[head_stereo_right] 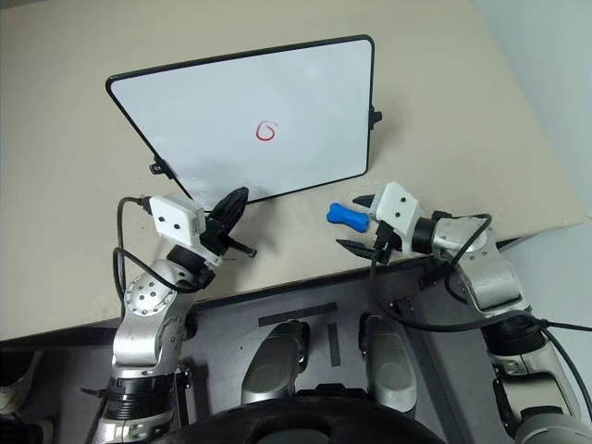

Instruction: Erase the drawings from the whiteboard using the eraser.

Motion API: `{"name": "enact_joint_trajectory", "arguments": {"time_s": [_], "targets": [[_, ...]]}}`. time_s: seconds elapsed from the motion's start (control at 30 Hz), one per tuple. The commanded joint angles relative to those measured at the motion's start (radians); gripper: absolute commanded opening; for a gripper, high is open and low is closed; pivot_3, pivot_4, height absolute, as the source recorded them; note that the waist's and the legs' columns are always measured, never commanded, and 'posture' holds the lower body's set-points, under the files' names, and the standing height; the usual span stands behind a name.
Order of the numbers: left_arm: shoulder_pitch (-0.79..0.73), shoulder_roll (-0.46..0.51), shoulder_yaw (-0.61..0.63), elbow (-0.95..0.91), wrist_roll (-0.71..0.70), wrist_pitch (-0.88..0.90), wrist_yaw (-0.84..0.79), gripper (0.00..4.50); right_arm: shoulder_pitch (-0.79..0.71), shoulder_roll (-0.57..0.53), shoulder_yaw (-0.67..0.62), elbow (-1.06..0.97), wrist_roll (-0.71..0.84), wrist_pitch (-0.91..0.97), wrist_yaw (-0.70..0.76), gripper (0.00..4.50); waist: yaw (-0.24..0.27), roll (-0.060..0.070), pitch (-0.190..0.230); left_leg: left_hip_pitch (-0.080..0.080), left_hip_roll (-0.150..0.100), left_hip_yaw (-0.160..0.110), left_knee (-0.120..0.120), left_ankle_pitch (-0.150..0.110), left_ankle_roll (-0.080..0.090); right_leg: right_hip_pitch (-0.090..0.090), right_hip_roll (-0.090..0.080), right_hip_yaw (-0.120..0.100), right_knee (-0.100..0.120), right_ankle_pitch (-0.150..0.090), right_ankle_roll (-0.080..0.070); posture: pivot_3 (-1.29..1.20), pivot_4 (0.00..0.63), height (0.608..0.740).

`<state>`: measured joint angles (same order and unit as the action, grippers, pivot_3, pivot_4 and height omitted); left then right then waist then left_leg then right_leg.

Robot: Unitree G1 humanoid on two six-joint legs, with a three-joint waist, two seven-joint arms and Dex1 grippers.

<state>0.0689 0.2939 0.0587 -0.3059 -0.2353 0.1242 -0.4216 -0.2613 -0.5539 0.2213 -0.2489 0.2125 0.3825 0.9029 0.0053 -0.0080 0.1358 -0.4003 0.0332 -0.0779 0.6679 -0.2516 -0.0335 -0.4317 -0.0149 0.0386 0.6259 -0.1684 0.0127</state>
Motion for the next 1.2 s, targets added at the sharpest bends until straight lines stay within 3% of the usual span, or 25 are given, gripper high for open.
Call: {"name": "enact_joint_trajectory", "arguments": {"time_s": [0.03,0.63,0.73,1.07,1.2], "targets": [[-0.004,-0.011,-0.015,-0.016,0.003,-0.029,-0.002,0.00,-0.001,0.005,0.013,-0.059,0.023,0.016,0.012,4.29,0.000,0.000,0.000,0.000,0.000,0.000,0.000,0.000,0.000,0.000,0.000,0.000,0.000,0.000,0.000,0.00,0.150,0.740],[0.005,-0.035,-0.036,-0.005,0.012,-0.046,0.018,0.00,-0.057,0.053,0.051,0.130,-0.056,-0.029,-0.041,4.29,0.000,0.000,0.000,0.000,0.000,0.000,0.000,0.000,0.000,0.000,0.000,0.000,0.000,0.000,0.000,0.00,0.150,0.740],[0.004,-0.036,-0.035,-0.002,0.013,-0.049,0.019,0.00,-0.062,0.051,0.047,0.147,-0.070,-0.039,-0.054,3.72,0.000,0.000,0.000,0.000,0.000,0.000,0.000,0.000,0.000,0.000,0.000,0.000,0.001,0.000,0.000,0.00,0.150,0.740],[-0.010,-0.033,-0.035,0.011,0.012,-0.054,0.014,0.00,-0.073,0.052,0.041,0.168,-0.100,-0.076,-0.087,0.17,0.002,0.000,0.000,0.000,0.000,-0.001,0.000,0.000,0.000,0.000,0.000,0.000,0.001,0.000,0.000,0.00,0.150,0.740],[-0.013,-0.031,-0.034,0.016,0.011,-0.055,0.011,0.00,-0.077,0.044,0.043,0.149,-0.123,-0.107,-0.086,0.01,0.002,0.000,0.000,0.000,0.000,-0.001,0.000,0.000,0.000,0.000,0.000,0.000,0.001,0.000,-0.001,0.00,0.150,0.740]]}}
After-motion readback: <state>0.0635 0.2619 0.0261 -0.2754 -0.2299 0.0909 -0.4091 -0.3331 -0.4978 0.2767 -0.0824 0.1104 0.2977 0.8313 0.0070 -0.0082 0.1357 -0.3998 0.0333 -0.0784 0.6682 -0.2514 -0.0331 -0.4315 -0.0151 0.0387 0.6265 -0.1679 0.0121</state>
